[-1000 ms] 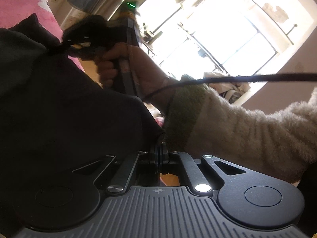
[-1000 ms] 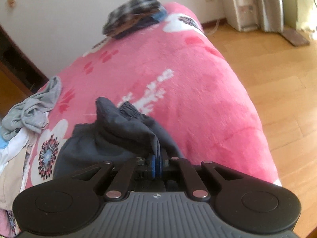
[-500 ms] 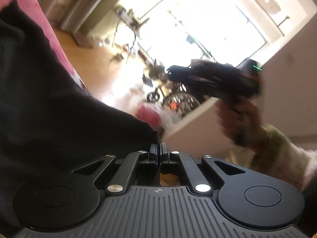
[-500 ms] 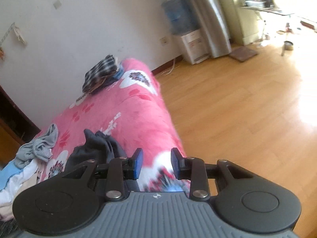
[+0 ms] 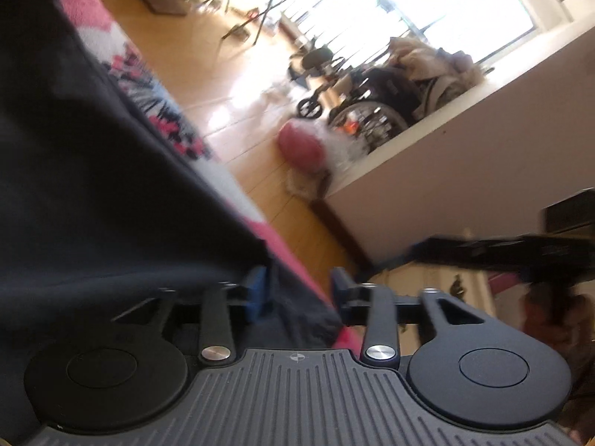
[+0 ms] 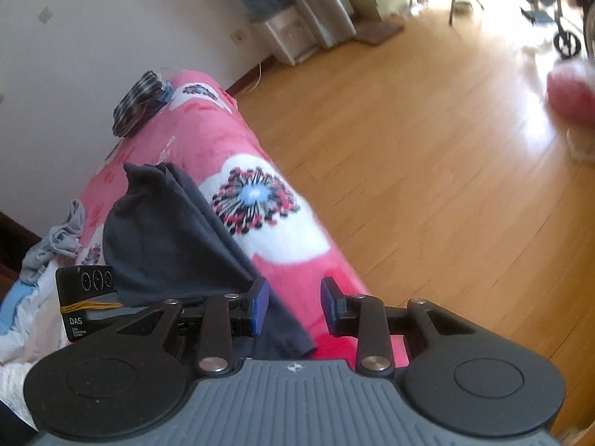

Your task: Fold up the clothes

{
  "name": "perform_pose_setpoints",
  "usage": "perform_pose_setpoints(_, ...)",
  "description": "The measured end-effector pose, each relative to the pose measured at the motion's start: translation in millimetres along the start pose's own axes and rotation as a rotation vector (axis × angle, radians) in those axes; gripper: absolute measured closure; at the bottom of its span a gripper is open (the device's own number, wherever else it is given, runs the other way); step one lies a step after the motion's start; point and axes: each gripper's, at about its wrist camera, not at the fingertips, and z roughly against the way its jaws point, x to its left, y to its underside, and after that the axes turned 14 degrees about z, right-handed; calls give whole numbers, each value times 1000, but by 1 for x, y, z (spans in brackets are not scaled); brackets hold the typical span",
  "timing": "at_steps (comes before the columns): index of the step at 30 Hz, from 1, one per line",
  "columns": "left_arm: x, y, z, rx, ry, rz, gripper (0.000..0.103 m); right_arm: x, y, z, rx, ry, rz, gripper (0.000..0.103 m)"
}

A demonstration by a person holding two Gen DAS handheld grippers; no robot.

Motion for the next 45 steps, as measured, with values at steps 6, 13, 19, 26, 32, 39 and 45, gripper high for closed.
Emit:
perform_pose_setpoints(6, -7, 7, 48, -49, 127, 62, 34, 6, 5, -30, 53, -66, -42, 70)
perform_pose_setpoints(13, -10, 18, 80, -81, 169, 52, 29, 29, -4, -55, 107, -129, 3, 70)
perform_pose_setpoints(19, -7, 40, 97, -63, 99, 13, 29, 60, -14, -66, 122, -120, 140, 70)
perform_pose_setpoints(26, 11, 77, 101, -43, -77, 35, 29, 154, 0, -84, 206, -151, 663, 69)
perform_pose_setpoints(32, 20, 91, 102, -54, -130, 66, 29, 187, 40, -99, 260, -45, 971, 68)
perform_pose_setpoints(39, 23, 86, 98, -19, -130, 5, 29, 154, 55, -90, 270, 218, 959, 74)
perform_pose_setpoints(45, 20, 83, 86, 9, -121, -23, 29, 98, 47, -48, 261, 382, 683, 73)
